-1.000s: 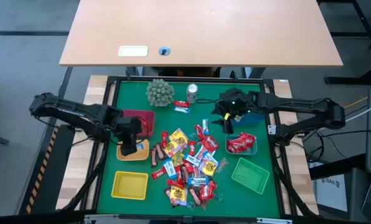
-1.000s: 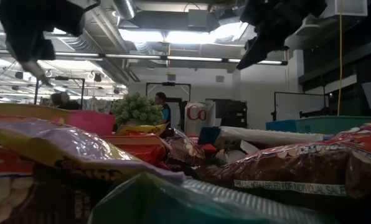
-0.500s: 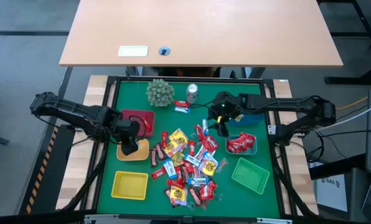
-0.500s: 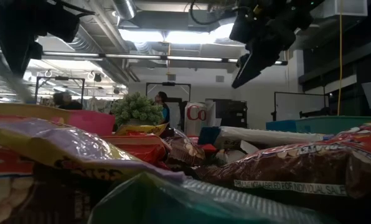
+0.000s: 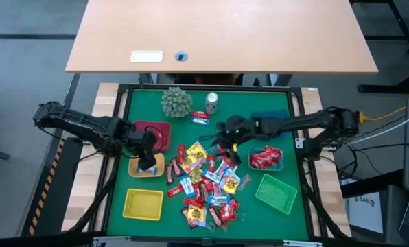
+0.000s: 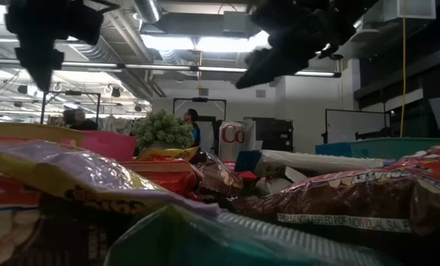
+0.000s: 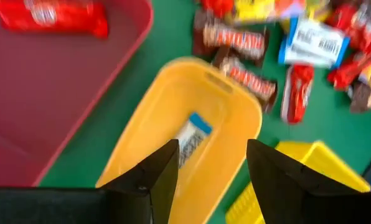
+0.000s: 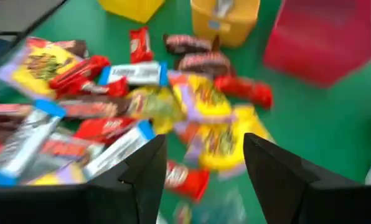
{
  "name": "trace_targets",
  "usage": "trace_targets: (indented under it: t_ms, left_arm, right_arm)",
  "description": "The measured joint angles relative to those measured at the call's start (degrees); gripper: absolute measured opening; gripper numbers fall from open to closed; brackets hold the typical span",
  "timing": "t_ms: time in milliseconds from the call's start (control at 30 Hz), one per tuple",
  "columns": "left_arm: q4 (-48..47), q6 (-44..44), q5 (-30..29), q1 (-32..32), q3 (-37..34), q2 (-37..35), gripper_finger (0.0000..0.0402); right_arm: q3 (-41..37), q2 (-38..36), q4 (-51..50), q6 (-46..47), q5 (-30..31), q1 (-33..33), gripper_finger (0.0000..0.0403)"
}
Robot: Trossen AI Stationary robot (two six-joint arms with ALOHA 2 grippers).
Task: Sort candy
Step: Put the yellow candy into the dark blue bin
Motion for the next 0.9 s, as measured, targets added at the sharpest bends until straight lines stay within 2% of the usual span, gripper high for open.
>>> trace_targets:
  t_ms: [100,300,667,900]
  left_arm:
    - [2.6,0.0,-2.7,0.0,0.0,0.0,0.0174]
    - [5.9,0.0,-4.3,0.0,0.0,0.0,0.0174]
    - [6.7,0.0,-4.3,0.0,0.0,0.0,0.0174]
    - [8.8,0.0,-4.5,0.0,0.0,0.0,0.0174]
  right_arm:
    - [0.0,3.2,6.5,-1.7,4.0,2.3,0.0211]
    - [0.0,8.9,15.7,-3.2,4.9,4.4,0.0211]
    - [0.0,17.6,22.7,-3.5,4.9,4.7,0.0211]
    - [0.0,19.2,23.6,-6.5,5.7,5.0,0.0211]
